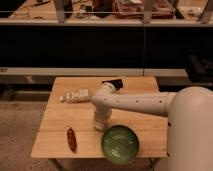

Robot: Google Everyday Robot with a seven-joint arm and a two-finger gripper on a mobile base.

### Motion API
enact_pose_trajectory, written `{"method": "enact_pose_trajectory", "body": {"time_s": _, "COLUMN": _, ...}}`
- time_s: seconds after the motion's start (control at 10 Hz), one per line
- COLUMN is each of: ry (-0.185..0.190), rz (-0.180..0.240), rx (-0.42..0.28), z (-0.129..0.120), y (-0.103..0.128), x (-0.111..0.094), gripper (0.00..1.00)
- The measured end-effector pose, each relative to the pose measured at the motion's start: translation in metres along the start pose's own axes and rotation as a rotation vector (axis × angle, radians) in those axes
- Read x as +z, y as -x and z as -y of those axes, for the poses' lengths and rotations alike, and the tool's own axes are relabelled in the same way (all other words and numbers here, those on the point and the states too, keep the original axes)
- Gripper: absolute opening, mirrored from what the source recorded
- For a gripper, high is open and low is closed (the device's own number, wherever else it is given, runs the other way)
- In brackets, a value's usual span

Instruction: Wipe the white sponge on the table

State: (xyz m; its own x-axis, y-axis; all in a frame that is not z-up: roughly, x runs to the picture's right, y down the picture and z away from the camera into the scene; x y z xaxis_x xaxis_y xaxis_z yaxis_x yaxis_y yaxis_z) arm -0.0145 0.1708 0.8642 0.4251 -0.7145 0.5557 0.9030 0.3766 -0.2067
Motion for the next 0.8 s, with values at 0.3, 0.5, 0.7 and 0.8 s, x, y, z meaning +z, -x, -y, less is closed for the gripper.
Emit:
{"method": "enact_pose_trajectory", "body": {"time_s": 0.3, "ry": 0.016, "rz": -0.022, "rx": 0.038, "z": 0.015, "y": -0.027, "x": 0.005, "gripper": 0.38}}
{"method": "enact_pose_trajectory", "body": {"time_s": 0.5, "ry": 0.011, "rz": -0.021, "rx": 0.037, "z": 0.039, "y": -0.030, "x": 0.008, "gripper": 0.38}}
{"method": "enact_pose_trajectory", "body": {"time_s": 0.7, "ry": -0.007, "rz": -0.012, "rx": 0.024, "z": 0.063, "y": -0.024, "x": 0.008, "gripper": 0.38}}
{"method": "enact_pose_trajectory", "body": {"time_s": 0.8, "ry": -0.027, "rz": -0.002, "rx": -0.001, "z": 0.087, "y": -0.013, "x": 0.004, "gripper": 0.38}}
